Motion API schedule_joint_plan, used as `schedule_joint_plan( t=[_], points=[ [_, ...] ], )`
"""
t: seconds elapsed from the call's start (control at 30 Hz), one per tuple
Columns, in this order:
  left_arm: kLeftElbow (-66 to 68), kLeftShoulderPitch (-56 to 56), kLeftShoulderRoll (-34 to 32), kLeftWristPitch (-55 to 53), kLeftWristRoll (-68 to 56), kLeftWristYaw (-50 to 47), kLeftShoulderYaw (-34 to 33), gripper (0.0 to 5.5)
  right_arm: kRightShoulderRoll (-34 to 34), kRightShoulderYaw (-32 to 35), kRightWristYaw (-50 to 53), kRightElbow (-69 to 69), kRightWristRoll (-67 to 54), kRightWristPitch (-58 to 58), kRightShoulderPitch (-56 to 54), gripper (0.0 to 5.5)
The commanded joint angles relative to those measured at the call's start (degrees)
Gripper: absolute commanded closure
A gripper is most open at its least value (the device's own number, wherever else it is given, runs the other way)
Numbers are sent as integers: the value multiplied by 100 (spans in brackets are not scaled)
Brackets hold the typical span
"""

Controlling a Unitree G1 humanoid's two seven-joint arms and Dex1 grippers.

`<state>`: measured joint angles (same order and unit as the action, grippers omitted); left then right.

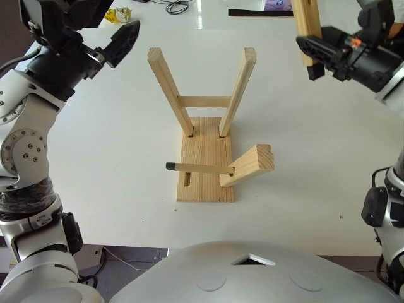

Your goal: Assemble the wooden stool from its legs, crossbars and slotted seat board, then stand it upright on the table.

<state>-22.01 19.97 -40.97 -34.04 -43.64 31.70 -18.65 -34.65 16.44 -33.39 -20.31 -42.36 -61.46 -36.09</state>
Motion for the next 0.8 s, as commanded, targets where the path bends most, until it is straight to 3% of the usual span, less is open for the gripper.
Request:
schedule_joint_plan(
  t=[0.03,0.27,0.8],
  points=[
    [90,346,225,93,-358,567,244,97,-42,189,-566,-29,-1121,-426,-436,344],
    [68,899,661,-242,-1370,765,343,97,-278,-68,-1332,-136,-2224,-682,-531,344],
    [-318,1081,694,-825,-2236,1123,849,97,-573,-797,-2054,-72,-2293,-429,-409,344]
  ],
)
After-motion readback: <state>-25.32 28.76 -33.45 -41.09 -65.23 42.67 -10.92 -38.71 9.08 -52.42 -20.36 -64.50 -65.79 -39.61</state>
